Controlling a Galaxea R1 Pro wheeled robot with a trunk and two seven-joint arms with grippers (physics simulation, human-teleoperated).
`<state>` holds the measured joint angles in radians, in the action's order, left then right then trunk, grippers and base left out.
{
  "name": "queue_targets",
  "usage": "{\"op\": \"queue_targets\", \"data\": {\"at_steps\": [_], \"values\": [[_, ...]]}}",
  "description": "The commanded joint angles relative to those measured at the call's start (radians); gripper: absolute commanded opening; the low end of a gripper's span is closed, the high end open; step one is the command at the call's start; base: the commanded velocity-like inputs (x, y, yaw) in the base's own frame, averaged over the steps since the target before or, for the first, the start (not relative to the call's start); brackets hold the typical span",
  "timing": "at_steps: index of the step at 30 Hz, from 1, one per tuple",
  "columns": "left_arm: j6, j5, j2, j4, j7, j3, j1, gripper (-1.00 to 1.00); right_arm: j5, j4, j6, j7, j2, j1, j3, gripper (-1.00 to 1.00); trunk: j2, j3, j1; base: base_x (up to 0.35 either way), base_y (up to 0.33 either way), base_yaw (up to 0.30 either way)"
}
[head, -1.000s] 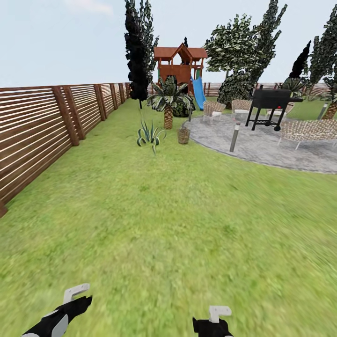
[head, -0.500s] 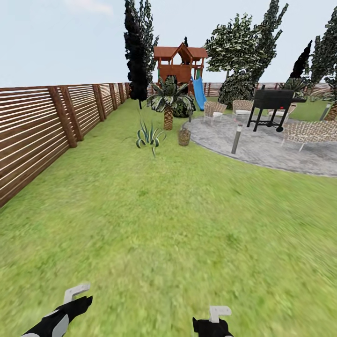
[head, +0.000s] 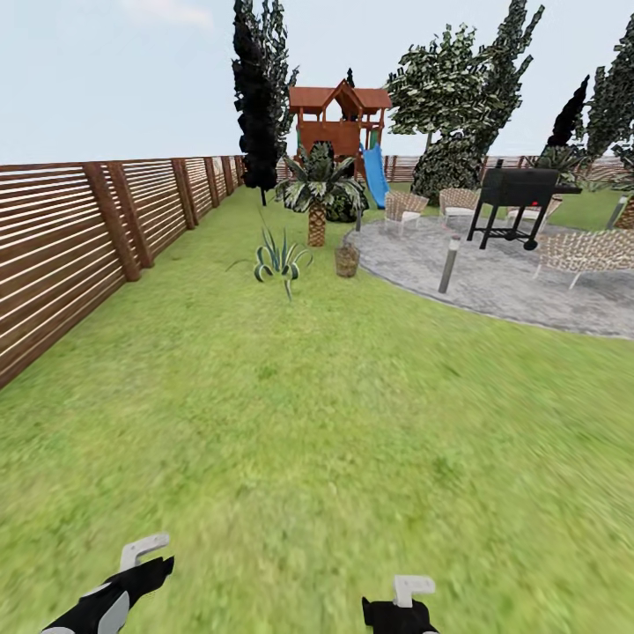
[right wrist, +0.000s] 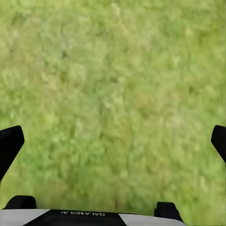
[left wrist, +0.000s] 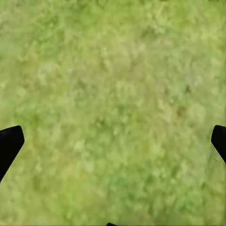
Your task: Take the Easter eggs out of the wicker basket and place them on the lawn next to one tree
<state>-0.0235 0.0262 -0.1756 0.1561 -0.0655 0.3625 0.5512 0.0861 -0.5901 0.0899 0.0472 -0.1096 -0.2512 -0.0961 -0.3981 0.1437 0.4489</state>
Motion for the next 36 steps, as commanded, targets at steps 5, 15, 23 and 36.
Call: {"op": "queue_targets", "data": {"at_steps": [5,15,23,36], "values": [[-0.003,0.003,0.0,-0.001,-0.005,0.007,0.001,1.0,0.009,-0.002,0.005,0.005,0.001,0.0,-0.004,1.0,-0.002,0.002,0.001,0.31,0.0,0.0],[-0.003,0.003,0.0,-0.001,-0.005,0.007,0.001,1.0,0.009,-0.002,0.005,0.005,0.001,0.0,-0.004,1.0,-0.002,0.002,0.001,0.309,0.0,0.0],[-0.003,0.003,-0.001,-0.001,-0.005,0.007,0.001,1.0,0.009,-0.002,0.005,0.005,0.001,0.0,-0.004,1.0,-0.002,0.002,0.001,0.309,0.0,0.0],[-0.003,0.003,-0.002,-0.001,-0.005,0.007,0.001,1.0,0.009,-0.002,0.005,0.005,0.001,0.0,-0.004,1.0,-0.002,0.002,0.001,0.309,0.0,0.0]]}}
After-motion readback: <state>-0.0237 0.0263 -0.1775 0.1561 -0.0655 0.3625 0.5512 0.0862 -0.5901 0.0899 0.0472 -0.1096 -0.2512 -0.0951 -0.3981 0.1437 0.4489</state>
